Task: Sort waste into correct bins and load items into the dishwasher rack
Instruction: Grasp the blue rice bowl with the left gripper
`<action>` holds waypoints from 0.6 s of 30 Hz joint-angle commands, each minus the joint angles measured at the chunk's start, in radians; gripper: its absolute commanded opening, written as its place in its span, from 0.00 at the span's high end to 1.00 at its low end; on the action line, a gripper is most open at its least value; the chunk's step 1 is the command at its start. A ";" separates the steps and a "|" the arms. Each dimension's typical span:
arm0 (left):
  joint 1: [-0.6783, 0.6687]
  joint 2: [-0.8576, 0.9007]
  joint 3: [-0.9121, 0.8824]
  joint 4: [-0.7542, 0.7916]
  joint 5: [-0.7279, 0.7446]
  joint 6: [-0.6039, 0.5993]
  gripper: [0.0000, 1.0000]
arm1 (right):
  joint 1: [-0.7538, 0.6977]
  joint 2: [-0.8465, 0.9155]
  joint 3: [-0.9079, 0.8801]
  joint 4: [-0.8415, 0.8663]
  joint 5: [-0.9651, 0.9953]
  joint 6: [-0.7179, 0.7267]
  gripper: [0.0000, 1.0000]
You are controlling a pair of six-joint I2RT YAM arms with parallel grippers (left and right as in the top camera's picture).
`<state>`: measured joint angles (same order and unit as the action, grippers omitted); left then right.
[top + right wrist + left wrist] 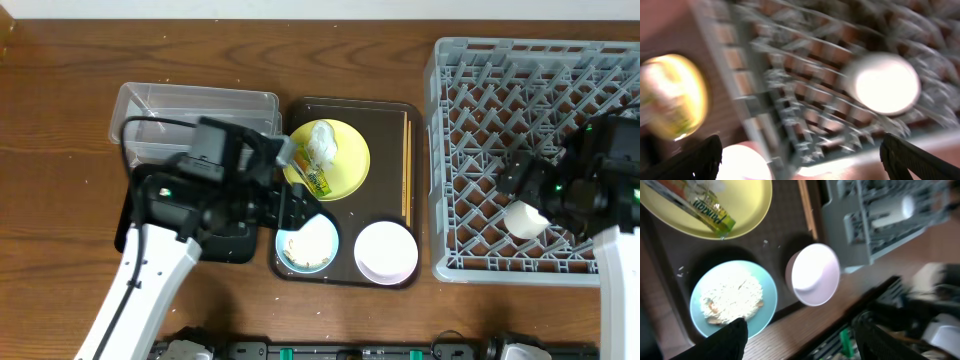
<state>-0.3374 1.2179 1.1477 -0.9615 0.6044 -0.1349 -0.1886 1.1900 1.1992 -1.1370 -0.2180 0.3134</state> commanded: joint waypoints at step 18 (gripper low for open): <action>-0.449 0.437 -0.101 0.243 -0.532 -0.431 0.53 | -0.006 -0.120 0.021 -0.029 -0.204 -0.128 0.01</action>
<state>-0.7792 1.6184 1.0542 -0.7170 0.1677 -0.4568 -0.1886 1.0714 1.2110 -1.1591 -0.4080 0.2005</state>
